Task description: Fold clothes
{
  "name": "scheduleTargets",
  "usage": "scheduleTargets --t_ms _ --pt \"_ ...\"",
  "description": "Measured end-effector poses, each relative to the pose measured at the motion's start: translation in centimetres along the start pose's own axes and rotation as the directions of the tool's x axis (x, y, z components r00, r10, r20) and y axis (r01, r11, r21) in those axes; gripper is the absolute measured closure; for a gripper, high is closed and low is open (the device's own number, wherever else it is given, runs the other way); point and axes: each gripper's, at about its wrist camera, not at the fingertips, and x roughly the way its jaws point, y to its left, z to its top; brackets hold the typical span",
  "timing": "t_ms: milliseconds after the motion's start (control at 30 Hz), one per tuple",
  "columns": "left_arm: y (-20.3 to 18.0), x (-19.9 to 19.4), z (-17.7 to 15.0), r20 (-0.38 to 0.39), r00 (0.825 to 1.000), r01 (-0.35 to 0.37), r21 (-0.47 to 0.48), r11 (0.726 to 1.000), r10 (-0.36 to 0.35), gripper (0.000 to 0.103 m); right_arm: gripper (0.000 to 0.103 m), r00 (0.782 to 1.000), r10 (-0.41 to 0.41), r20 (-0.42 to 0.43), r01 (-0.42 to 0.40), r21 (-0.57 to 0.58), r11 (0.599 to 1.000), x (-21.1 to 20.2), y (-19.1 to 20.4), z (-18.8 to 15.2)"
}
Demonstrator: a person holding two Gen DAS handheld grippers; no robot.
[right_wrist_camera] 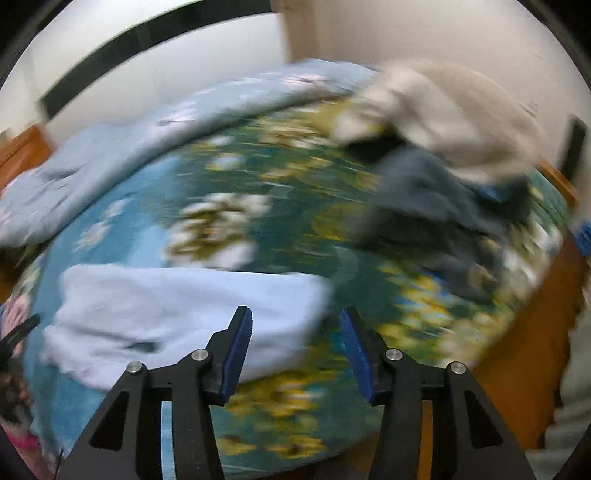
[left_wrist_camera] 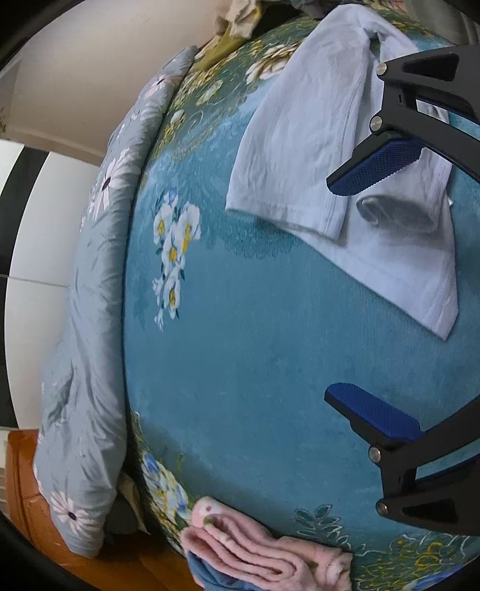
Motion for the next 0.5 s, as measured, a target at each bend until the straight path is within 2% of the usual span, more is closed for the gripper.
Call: scheduleTargets --t_ms 133,233,333,433,500 --pt "1.0 -0.8 0.0 0.015 1.000 0.009 -0.021 1.000 -0.009 0.000 0.052 0.984 0.158 -0.080 -0.170 -0.186 0.968 3.7 9.3 0.6" --pt "2.3 -1.8 -0.1 0.030 1.000 -0.002 -0.030 1.000 0.003 0.000 0.052 0.969 0.204 -0.142 -0.240 -0.328 0.914 7.5 17.3 0.5" --pt "4.3 -3.0 -0.2 0.049 0.998 -0.032 -0.048 0.998 0.035 0.000 0.052 0.948 0.268 -0.174 -0.317 -0.397 0.862 9.4 23.0 0.2" --pt "6.6 -3.9 -0.3 0.060 0.996 -0.062 -0.085 0.994 0.067 0.000 0.052 0.951 0.244 -0.189 -0.307 -0.476 0.824 10.9 27.2 -0.4" --pt "7.8 -4.1 -0.3 0.060 0.995 -0.069 -0.113 0.991 0.076 0.000 0.052 0.953 0.216 -0.211 -0.295 -0.492 0.819 11.8 28.5 -0.8"
